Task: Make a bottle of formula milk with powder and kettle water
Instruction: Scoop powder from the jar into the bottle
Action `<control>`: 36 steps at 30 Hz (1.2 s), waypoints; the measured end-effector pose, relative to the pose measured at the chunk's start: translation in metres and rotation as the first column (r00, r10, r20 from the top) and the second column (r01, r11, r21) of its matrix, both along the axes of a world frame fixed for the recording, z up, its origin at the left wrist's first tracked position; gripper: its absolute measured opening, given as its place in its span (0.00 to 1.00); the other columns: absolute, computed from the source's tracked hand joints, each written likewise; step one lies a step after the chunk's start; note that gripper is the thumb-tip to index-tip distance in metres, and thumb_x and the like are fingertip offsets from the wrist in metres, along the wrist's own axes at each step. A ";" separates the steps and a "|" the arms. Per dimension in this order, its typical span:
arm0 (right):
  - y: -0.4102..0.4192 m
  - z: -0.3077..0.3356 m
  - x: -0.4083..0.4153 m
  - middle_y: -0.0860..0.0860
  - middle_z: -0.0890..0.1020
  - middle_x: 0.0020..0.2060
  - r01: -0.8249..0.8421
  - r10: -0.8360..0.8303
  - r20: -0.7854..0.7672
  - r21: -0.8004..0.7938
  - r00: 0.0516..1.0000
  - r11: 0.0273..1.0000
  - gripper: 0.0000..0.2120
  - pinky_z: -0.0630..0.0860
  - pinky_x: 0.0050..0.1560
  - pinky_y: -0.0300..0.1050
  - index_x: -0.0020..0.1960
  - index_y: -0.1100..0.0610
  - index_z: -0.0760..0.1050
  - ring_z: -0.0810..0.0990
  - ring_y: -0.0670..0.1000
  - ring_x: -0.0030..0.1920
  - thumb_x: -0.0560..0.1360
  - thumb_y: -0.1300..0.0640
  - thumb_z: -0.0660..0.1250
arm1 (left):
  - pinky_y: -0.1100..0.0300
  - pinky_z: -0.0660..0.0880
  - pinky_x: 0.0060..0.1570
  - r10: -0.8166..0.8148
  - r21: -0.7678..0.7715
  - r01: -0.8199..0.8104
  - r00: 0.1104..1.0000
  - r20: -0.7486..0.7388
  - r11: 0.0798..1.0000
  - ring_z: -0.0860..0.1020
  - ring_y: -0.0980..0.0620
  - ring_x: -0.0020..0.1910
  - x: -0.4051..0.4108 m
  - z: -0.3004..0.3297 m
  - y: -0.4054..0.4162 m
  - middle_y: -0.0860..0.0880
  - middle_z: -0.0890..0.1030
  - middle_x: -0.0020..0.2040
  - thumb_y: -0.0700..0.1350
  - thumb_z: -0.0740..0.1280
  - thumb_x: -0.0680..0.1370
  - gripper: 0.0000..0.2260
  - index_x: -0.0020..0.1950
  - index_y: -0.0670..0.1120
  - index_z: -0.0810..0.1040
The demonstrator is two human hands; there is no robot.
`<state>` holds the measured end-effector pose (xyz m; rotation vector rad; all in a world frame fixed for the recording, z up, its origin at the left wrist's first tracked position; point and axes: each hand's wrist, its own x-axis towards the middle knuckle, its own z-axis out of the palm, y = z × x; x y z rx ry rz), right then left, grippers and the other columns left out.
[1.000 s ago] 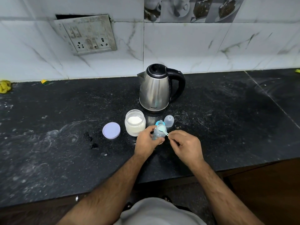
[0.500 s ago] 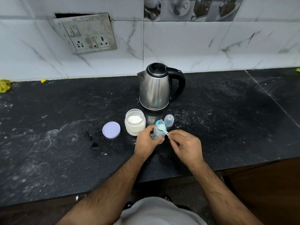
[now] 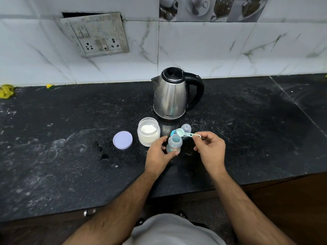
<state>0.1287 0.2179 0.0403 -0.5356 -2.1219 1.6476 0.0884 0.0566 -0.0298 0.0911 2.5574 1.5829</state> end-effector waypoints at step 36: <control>-0.097 0.022 -0.127 0.49 0.83 0.47 -0.699 0.322 0.622 0.662 0.713 0.270 0.07 0.69 0.42 0.46 0.44 0.48 0.74 0.80 0.54 0.50 0.72 0.59 0.69 | 0.60 0.74 0.56 0.239 -0.001 -0.239 0.971 -0.018 0.971 0.77 0.57 0.56 -0.035 -0.001 -0.077 0.59 0.79 0.57 0.49 0.79 0.68 0.28 0.65 0.51 0.75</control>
